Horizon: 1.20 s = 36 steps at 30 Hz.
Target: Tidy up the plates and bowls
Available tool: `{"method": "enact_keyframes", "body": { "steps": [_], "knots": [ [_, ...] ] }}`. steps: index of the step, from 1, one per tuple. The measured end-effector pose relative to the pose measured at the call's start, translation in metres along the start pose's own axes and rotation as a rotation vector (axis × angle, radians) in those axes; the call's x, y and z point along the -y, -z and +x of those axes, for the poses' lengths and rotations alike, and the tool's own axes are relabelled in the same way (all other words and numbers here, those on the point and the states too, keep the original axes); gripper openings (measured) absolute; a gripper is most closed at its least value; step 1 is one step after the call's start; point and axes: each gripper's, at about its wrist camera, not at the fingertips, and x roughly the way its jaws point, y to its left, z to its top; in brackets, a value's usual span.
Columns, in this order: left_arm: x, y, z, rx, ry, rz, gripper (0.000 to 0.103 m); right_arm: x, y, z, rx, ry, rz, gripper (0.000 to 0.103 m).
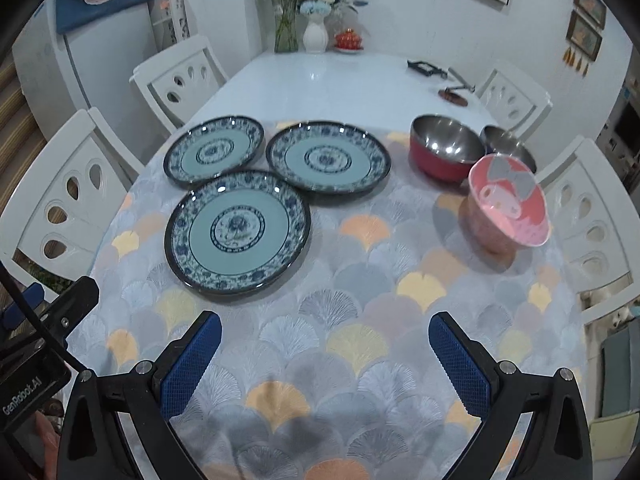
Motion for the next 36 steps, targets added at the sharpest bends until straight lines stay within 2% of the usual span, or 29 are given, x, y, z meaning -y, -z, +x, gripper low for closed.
{"method": "enact_keyframes", "body": {
  "steps": [8, 21, 27, 36],
  "knots": [
    [0.003, -0.006, 0.007, -0.017, 0.022, -0.001, 0.102, -0.003, -0.008, 0.001, 0.006, -0.002, -0.007, 0.103],
    [-0.002, -0.019, 0.026, -0.044, 0.011, -0.023, 0.102, -0.003, -0.023, 0.012, -0.001, -0.011, -0.013, 0.103],
    [-0.003, -0.032, 0.045, -0.064, 0.015, -0.035, 0.101, 0.0, -0.038, 0.023, -0.001, -0.01, -0.017, 0.103],
    [-0.006, -0.044, 0.086, -0.129, 0.002, -0.053, 0.1, 0.002, -0.059, 0.062, -0.069, -0.03, -0.017, 0.103]
  ]
}}
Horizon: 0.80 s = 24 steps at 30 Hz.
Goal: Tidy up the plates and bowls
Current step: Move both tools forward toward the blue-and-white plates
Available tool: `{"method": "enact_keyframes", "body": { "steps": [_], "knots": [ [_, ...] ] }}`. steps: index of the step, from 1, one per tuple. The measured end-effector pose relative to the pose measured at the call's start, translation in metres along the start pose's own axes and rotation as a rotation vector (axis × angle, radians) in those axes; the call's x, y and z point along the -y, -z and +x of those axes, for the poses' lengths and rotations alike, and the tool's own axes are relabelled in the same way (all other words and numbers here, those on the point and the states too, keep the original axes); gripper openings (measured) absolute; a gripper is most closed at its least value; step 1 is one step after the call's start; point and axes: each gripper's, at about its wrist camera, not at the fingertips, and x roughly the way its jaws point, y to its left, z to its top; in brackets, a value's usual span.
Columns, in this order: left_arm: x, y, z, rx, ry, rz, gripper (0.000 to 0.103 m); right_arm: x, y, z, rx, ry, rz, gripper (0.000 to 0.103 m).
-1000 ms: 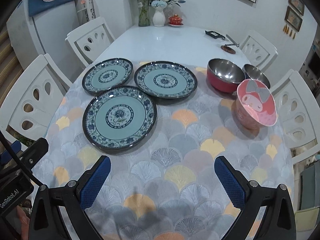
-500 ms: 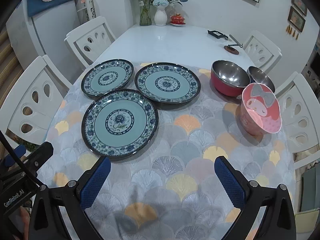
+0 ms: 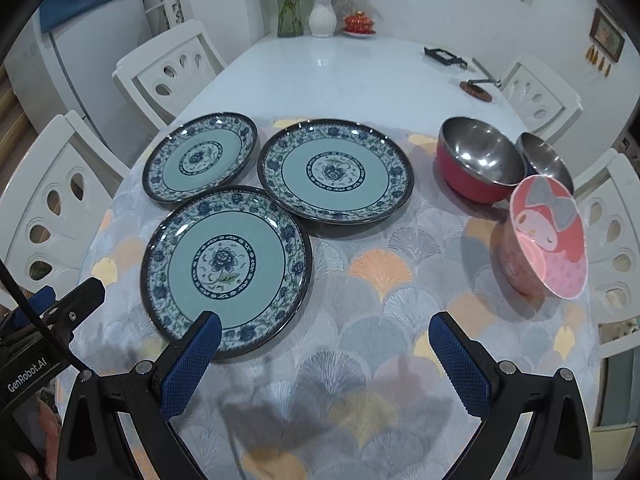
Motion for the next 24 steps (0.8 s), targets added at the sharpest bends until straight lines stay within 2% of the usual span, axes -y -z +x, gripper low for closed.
{"method": "enact_keyframes", "body": {
  "steps": [12, 18, 24],
  "knots": [
    [0.009, -0.01, 0.039, -0.072, -0.014, 0.034, 0.099, 0.004, -0.008, 0.044, -0.08, -0.015, 0.012, 0.103],
    [0.01, -0.017, 0.044, -0.072, -0.013, 0.033, 0.099, 0.005, -0.012, 0.052, -0.088, -0.003, 0.01, 0.103],
    [0.014, -0.022, 0.029, -0.03, 0.003, 0.038, 0.099, 0.006, -0.019, 0.041, -0.054, 0.009, 0.005, 0.103]
  ]
}}
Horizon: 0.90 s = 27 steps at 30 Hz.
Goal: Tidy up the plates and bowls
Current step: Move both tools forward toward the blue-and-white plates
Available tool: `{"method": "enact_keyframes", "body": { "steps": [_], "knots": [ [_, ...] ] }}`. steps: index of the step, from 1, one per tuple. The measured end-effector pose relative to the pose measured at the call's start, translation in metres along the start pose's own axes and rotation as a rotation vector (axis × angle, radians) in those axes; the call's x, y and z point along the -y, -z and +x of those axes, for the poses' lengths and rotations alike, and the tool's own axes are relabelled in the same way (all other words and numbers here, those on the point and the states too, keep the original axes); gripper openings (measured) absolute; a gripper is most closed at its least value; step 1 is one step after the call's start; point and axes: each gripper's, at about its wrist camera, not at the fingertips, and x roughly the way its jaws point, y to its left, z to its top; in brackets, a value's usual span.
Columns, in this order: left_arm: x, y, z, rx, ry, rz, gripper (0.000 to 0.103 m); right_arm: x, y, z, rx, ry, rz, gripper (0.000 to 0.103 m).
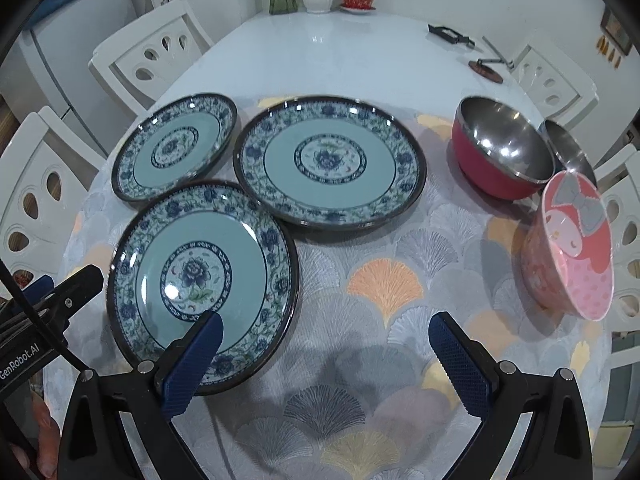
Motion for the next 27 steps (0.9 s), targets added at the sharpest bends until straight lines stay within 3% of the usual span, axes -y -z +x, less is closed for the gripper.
{"method": "enact_keyframes", "body": {
  "steps": [15, 27],
  "knots": [
    [0.001, 0.028, -0.056, 0.093, 0.024, 0.013, 0.099, -0.009, 0.027, -0.067, 0.131, 0.036, -0.026, 0.103],
    [0.001, 0.044, -0.07, 0.105, 0.017, 0.028, 0.099, -0.014, 0.051, -0.084, 0.152, 0.038, -0.033, 0.103]
  ]
}}
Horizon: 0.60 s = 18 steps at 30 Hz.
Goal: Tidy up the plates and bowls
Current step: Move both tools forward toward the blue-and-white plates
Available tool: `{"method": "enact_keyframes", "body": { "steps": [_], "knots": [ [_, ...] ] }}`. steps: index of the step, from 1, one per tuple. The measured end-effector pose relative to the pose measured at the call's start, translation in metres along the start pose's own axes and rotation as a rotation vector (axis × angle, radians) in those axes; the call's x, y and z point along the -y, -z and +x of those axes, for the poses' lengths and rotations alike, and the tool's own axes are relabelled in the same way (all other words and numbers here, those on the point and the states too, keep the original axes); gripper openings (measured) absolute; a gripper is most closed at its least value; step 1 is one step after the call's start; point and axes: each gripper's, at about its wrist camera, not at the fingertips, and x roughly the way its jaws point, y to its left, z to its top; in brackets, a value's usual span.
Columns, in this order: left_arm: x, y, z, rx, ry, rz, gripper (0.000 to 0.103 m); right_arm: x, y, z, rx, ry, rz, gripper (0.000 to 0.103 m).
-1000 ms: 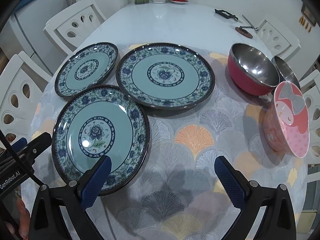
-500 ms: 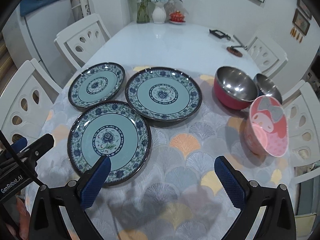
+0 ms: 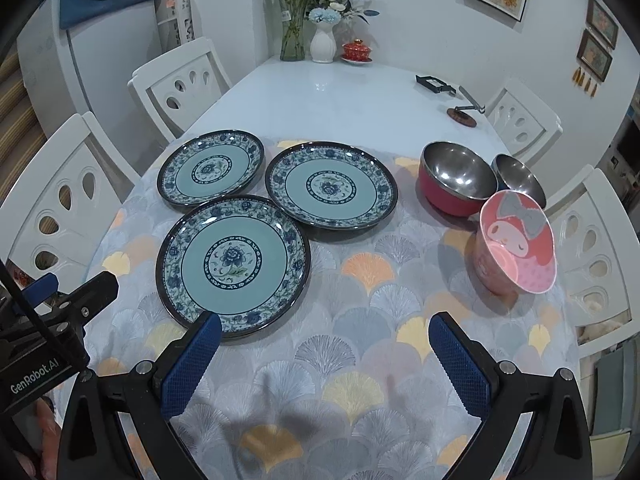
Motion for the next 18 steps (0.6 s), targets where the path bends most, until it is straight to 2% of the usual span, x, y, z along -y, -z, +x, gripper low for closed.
{"method": "enact_keyframes", "body": {
  "steps": [7, 13, 18],
  "knots": [
    [-0.004, -0.004, 0.009, -0.018, -0.015, -0.005, 0.099, 0.005, -0.003, 0.014, -0.031, -0.034, 0.039, 0.102],
    [-0.005, -0.016, 0.034, -0.051, 0.006, -0.021, 0.099, 0.007, -0.015, 0.032, -0.058, -0.038, 0.04, 0.101],
    [-0.005, -0.022, 0.064, -0.107, 0.014, -0.034, 0.099, 0.009, -0.021, 0.061, -0.116, -0.066, 0.054, 0.091]
  ]
}}
